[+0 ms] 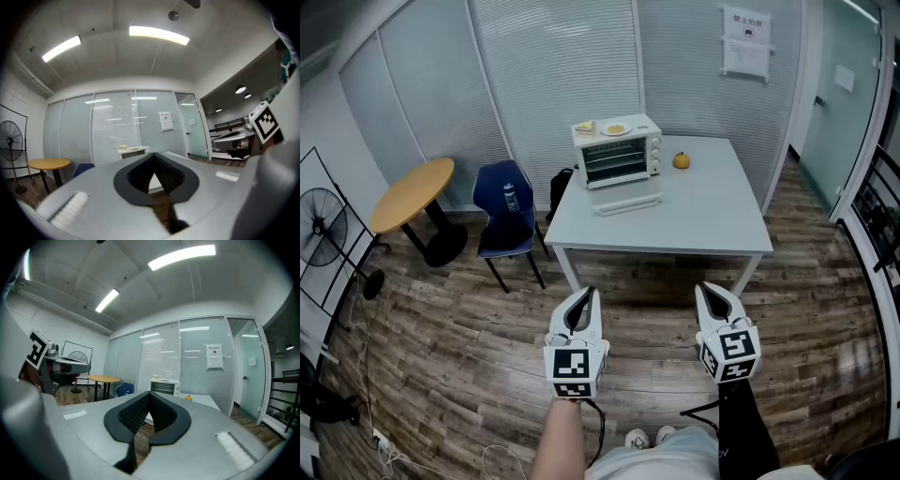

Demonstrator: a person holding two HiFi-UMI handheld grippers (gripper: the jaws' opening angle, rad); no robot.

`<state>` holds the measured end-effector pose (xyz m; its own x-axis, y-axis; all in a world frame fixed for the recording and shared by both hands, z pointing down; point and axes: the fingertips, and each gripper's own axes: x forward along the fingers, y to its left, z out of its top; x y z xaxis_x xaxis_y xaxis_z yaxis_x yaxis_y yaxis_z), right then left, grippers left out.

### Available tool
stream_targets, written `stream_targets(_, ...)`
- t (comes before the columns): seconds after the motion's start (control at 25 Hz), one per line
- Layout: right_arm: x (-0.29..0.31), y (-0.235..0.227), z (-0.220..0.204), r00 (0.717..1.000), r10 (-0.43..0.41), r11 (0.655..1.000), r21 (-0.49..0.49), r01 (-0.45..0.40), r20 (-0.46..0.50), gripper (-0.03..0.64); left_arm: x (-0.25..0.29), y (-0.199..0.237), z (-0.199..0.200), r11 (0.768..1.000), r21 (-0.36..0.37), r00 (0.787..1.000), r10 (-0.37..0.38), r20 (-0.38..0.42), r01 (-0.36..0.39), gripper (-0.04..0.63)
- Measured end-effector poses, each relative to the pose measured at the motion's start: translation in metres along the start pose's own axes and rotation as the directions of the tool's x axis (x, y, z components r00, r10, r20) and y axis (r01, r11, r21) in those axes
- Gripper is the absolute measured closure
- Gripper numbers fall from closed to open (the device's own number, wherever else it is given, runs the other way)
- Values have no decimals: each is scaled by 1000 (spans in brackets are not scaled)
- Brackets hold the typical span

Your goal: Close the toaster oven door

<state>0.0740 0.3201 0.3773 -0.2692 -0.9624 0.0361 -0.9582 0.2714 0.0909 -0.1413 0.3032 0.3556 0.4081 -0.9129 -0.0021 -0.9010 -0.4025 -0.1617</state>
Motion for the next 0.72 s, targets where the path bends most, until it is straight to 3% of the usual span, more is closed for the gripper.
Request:
stream_targets(0.56, -4, 1, -1, 1000, 1, 1000, -8, -1, 4, 615, -6, -1, -5, 1000, -9, 1000, 9, -2, -9, 540)
stream_targets(0.72, -4, -4, 0, 999, -33, 999, -23, 33, 12, 614, -5, 0, -5, 1000, -6, 1000, 23, -3, -23, 540)
